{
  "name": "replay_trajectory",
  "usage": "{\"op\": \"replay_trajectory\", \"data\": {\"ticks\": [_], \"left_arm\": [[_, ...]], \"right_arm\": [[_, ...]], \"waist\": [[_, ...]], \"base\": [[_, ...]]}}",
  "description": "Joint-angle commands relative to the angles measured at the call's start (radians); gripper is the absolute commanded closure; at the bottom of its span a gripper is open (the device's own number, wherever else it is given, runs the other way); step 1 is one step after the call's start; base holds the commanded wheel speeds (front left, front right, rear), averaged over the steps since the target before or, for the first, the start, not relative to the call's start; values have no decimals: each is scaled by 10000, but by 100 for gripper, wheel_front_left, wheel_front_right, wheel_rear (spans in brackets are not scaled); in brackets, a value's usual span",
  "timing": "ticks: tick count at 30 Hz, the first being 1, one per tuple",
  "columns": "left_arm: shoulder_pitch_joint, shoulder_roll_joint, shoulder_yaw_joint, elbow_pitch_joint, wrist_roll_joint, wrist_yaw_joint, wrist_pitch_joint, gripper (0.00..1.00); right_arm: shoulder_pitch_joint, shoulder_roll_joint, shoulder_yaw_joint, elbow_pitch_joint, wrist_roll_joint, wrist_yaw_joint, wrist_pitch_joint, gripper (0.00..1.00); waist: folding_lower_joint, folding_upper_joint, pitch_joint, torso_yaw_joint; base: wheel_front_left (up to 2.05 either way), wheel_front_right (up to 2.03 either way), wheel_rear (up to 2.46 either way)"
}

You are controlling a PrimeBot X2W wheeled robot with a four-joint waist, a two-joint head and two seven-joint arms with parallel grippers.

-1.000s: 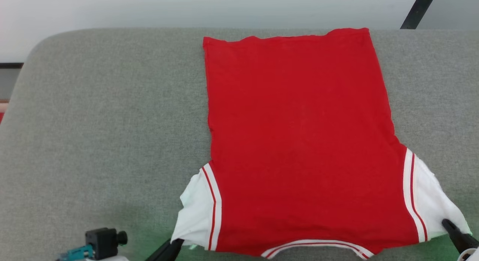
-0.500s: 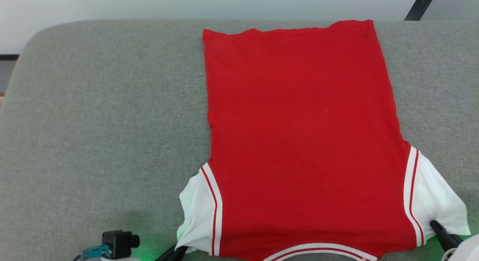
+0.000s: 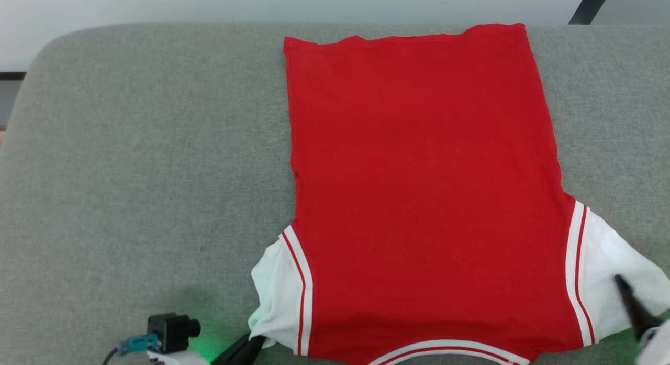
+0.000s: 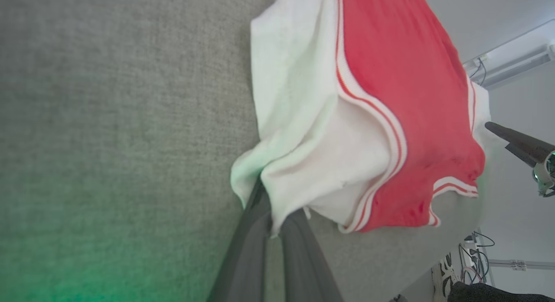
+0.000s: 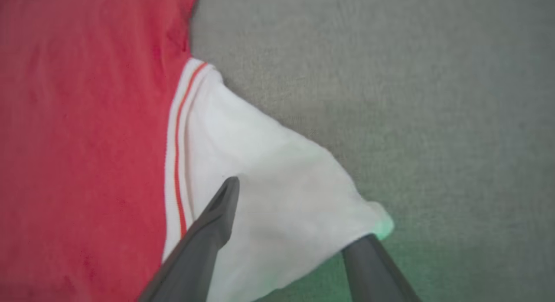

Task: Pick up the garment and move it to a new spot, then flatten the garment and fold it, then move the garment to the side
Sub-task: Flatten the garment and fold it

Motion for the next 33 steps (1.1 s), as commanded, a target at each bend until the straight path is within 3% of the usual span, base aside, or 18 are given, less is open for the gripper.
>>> {"op": "replay_trajectory", "data": {"ticks": [1,7,11,17,23,27,33], "left_arm": [[-226,-179,-31,29,53,73,61,100],[-422,-77,-120,-482,330,108,82,100],[-686,-29,-141,-899,517,199,149,100],[-1060,-75,-279,-1337,800,182,305,100],[-1591,-319,-510,-1528,882,26,460,100],[-1916,-465,-698,-1494,911,-31,483,100],[-2203,-455,-1006,-1462,878,-16,378,100]], "right_arm": [[111,-82,-146,-401,11,-19,178,0],[-637,-641,-863,-3228,180,-17,2105,0],[-2594,-1149,-518,-3414,154,-17,3057,0],[-6510,-1373,662,-506,301,-19,4231,0],[-9824,-1837,1689,3224,-1070,-17,4743,0],[-11406,-2076,2083,5155,-1980,-17,4593,0],[-13087,-2035,1870,7162,-2946,-17,4335,0]], "waist": [[0,-1,-10,33],[0,-1,132,201],[0,-1,540,369],[0,-1,1332,800],[0,-1,2230,1485],[0,-1,2736,1943],[0,-1,3408,2358]], "base": [[0,0,0],[0,0,0],[0,0,0],[0,0,0],[0,0,0],[0,0,0],[0,0,0]]}}
